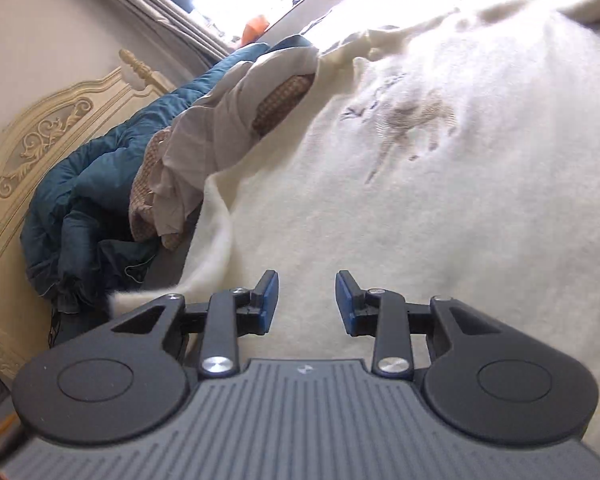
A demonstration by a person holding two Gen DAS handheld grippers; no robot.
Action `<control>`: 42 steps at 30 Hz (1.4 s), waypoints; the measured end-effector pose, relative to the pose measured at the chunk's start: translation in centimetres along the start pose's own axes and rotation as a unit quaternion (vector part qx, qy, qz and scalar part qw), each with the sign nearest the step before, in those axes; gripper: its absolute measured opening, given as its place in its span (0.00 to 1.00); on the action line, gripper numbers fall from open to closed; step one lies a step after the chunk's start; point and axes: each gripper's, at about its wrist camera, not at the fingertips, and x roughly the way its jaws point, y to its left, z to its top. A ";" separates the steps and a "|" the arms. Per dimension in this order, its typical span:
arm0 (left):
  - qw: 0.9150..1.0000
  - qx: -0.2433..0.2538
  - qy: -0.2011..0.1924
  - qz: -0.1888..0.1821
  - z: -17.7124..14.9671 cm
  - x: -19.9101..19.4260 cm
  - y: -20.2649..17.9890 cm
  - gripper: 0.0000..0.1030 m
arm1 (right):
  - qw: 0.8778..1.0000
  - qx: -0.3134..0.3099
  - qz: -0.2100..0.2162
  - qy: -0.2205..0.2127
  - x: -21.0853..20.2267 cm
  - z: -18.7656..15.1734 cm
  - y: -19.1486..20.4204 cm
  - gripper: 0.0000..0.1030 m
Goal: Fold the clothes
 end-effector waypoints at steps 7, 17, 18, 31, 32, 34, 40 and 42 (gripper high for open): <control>0.988 -0.154 -0.014 -0.013 -2.9 -2.9 3.1 0.43 | 0.999 -0.006 0.035 0.036 0.9 -0.2 -0.3 0.38; 0.951 -0.310 0.016 -0.019 -2.6 0.1 8.6 0.43 | 0.990 -0.073 0.046 0.108 3.5 -0.4 1.4 0.39; 0.950 -0.312 0.014 -0.020 -2.5 0.4 8.8 0.43 | 0.988 -0.086 0.045 0.118 3.9 -0.3 1.8 0.39; 0.947 -0.319 -0.014 -0.018 -1.8 3.0 9.7 0.10 | 0.975 -0.133 0.054 0.173 7.0 0.2 3.2 0.05; 0.948 -0.316 -0.019 -0.023 -1.5 2.9 9.4 0.09 | 0.976 -0.131 0.056 0.166 6.4 0.2 3.2 0.04; 0.952 -0.302 -0.026 -0.037 -0.7 2.5 8.5 0.09 | 0.979 -0.123 0.061 0.148 5.0 0.3 3.0 0.04; 0.963 -0.251 -0.019 -0.092 0.5 1.5 4.2 0.09 | 0.987 -0.111 0.069 0.094 -1.5 0.0 1.5 0.04; 0.965 -0.241 -0.009 -0.108 0.0 1.2 2.9 0.09 | 0.989 -0.103 0.067 0.086 -3.6 -0.5 0.6 0.04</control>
